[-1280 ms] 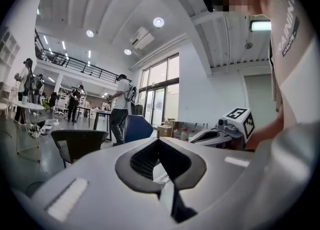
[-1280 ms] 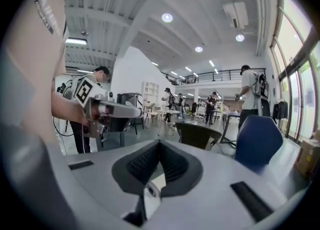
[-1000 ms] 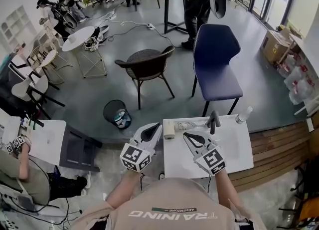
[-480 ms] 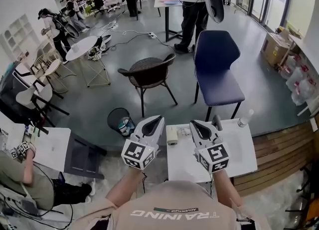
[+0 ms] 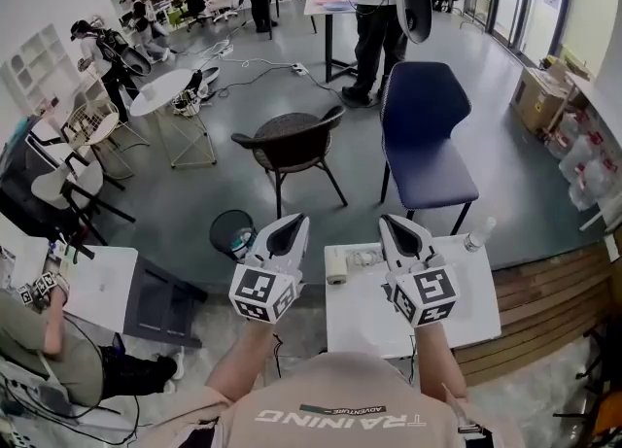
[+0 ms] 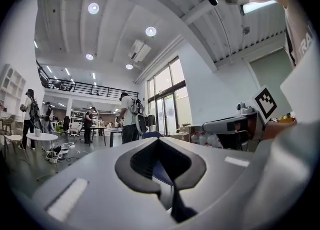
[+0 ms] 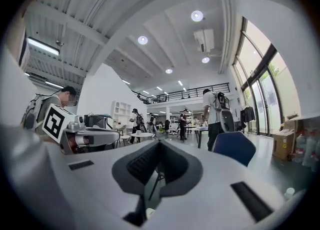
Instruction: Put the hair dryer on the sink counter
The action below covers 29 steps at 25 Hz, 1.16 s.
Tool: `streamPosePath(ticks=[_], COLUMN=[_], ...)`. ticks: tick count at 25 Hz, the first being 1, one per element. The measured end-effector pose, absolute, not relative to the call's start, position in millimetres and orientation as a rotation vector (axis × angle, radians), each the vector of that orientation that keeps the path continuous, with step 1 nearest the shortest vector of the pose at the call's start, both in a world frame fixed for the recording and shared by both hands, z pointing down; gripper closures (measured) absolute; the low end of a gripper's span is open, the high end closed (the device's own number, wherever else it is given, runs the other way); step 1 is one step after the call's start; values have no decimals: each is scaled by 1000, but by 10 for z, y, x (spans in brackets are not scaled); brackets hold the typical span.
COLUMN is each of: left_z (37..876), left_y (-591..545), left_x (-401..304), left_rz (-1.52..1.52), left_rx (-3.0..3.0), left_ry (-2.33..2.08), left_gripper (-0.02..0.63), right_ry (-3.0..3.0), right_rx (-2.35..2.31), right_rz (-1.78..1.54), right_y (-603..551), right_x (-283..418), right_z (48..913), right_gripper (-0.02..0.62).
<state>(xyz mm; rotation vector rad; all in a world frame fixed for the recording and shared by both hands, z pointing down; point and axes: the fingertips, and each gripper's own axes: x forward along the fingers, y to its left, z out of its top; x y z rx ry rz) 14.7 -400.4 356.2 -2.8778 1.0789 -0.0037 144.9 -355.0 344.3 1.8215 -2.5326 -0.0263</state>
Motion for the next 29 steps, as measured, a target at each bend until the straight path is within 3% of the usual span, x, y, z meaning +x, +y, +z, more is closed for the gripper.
streamPosePath(ticks=[29], left_z=[3768], left_y=[-4042], left_x=[183], left_rz=[4], left_rx=[-2971], left_ry=[1083], left_gripper=[598], right_ry=[-2473], right_rx=[1695], right_rz=[-52], right_y=[-3667], right_x=[1356], right_z=[3581], right_gripper=[589])
